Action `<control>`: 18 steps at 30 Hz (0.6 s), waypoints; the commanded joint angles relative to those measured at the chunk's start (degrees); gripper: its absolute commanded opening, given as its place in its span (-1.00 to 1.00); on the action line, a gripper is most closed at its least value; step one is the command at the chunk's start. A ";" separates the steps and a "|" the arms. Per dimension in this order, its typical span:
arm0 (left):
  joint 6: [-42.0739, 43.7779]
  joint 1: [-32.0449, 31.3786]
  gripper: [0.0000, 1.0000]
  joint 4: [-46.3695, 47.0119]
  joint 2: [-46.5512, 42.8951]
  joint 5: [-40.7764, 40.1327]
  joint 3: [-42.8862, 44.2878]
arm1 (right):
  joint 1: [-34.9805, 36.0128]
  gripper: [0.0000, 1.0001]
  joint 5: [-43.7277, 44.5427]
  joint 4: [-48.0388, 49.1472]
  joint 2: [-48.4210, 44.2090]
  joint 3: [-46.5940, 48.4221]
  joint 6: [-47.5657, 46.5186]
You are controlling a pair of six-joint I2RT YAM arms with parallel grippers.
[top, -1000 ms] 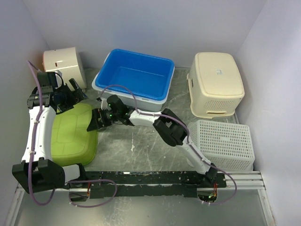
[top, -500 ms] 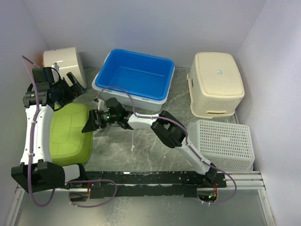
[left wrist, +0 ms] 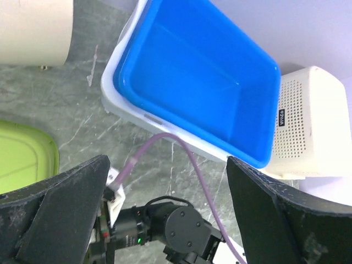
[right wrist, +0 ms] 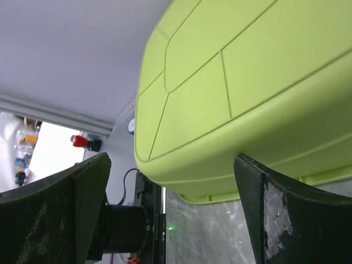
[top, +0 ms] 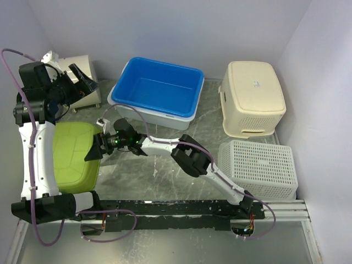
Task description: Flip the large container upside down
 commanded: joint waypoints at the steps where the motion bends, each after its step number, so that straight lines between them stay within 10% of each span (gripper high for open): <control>1: 0.57 0.24 0.99 2.16 0.40 3.39 2.40 | 0.24 0.93 -0.83 0.92 0.18 1.83 0.33; 14: 0.61 -0.58 0.99 6.43 0.76 6.61 -2.75 | -13.37 1.00 17.84 -29.04 -42.20 -22.89 -30.41; 18: 1.55 -12.26 0.99 7.99 1.38 -2.92 -7.67 | -19.89 1.00 31.85 -46.12 -44.80 -14.95 -39.70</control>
